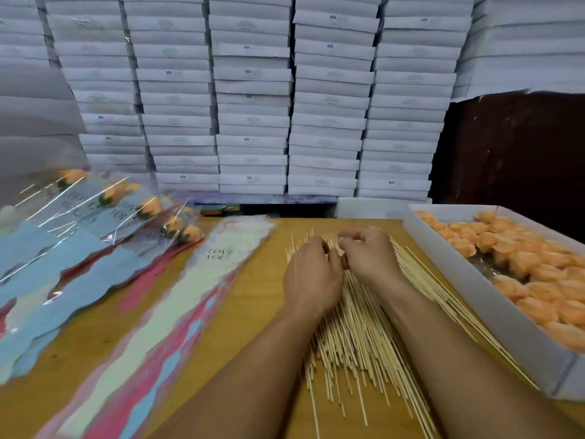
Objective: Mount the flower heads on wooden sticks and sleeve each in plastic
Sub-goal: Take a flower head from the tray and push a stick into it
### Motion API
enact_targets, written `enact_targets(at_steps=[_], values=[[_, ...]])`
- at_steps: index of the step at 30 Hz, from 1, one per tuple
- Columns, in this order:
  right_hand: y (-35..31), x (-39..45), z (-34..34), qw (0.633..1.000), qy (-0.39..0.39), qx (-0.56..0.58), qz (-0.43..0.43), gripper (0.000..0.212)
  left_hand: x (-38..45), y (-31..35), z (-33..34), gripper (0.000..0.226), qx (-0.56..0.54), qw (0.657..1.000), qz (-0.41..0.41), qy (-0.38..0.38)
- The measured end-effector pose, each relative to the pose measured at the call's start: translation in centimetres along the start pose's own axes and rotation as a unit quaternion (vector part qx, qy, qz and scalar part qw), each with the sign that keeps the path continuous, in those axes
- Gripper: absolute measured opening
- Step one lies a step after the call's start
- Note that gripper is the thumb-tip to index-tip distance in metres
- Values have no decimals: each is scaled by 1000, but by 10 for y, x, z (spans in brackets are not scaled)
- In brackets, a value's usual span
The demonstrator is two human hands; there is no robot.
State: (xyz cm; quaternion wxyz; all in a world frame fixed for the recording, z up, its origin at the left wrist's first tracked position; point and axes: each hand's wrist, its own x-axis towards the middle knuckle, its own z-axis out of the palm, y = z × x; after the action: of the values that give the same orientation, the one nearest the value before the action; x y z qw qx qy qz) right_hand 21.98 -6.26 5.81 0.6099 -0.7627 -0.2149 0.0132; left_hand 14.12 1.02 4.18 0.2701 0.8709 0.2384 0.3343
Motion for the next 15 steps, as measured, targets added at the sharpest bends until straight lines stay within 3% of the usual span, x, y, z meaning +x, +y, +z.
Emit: enact_targets(at_steps=[4, 8, 11, 15], values=[[-1, -4, 0, 995, 6, -99, -23, 28, -4, -2, -5, 21, -8, 998, 35, 47], [-19, 6, -23, 974, -2, -227, -29, 33, -11, 3, -4, 22, 0, 998, 54, 37], [-39, 23, -63, 929, -36, -368, -9, 24, -12, 4, -4, 22, 4, 998, 52, 27], [-49, 38, -141, 855, -5, -519, 11, 17, -11, 2, -5, 23, -4, 999, 38, 22]])
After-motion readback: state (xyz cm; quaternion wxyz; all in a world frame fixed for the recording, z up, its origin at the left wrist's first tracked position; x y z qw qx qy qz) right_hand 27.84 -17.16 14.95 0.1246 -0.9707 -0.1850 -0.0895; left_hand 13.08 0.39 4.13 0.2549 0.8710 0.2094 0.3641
